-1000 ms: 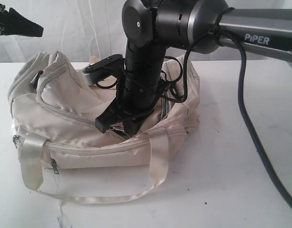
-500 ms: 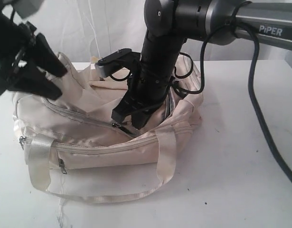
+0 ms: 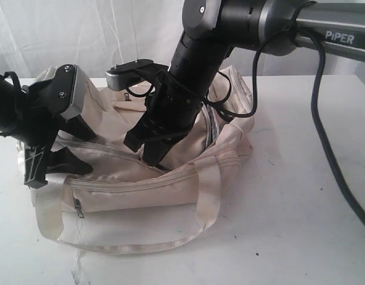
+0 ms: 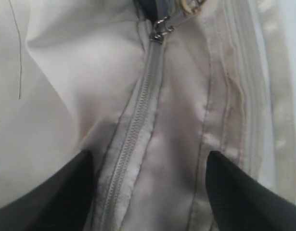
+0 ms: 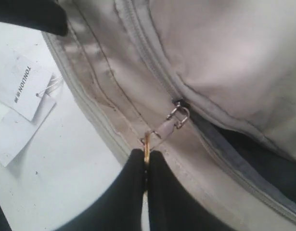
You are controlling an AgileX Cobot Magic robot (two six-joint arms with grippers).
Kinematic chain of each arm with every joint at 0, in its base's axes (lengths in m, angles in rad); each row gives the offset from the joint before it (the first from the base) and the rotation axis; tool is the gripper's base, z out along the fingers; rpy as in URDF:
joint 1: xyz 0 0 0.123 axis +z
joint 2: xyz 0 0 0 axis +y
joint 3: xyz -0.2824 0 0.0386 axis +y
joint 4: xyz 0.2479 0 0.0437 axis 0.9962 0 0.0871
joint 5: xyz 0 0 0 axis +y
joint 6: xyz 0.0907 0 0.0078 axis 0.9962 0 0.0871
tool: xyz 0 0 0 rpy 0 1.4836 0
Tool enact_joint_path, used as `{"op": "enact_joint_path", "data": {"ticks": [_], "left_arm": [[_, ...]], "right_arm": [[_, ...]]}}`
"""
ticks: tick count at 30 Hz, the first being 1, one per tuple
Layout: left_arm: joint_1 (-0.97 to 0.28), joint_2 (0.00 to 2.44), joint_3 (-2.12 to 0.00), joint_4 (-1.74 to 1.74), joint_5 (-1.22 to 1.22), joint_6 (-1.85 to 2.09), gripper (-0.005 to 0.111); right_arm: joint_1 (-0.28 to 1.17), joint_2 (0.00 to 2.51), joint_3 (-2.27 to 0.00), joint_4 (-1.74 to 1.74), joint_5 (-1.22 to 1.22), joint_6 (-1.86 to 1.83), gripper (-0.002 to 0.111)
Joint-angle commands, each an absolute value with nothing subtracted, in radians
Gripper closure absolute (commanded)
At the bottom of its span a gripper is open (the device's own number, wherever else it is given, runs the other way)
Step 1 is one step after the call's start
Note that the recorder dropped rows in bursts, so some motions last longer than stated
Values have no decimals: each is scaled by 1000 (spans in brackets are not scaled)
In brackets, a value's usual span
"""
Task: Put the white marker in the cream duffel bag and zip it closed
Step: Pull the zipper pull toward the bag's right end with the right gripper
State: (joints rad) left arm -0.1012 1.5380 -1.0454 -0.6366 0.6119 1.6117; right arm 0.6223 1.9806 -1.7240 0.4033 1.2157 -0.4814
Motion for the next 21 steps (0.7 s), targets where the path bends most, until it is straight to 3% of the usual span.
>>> {"op": "enact_joint_path", "data": {"ticks": [1, 5, 7, 13, 21], "left_arm": [[-105, 1562, -1038, -806, 589, 1679, 38], [-105, 1587, -1038, -908, 591, 1785, 40], [-105, 1611, -1038, -903, 601, 1774, 49], [-101, 1608, -1038, -767, 591, 1575, 107], [-101, 1561, -1038, -735, 545, 1488, 107]], "right_arm": [[617, 1967, -1720, 415, 1221, -494, 108], [617, 1967, -1720, 434, 1221, -494, 108], [617, 1967, -1720, 441, 1221, -494, 108], [614, 1949, -1720, 425, 1221, -489, 108], [550, 1903, -1720, 412, 1221, -462, 108]]}}
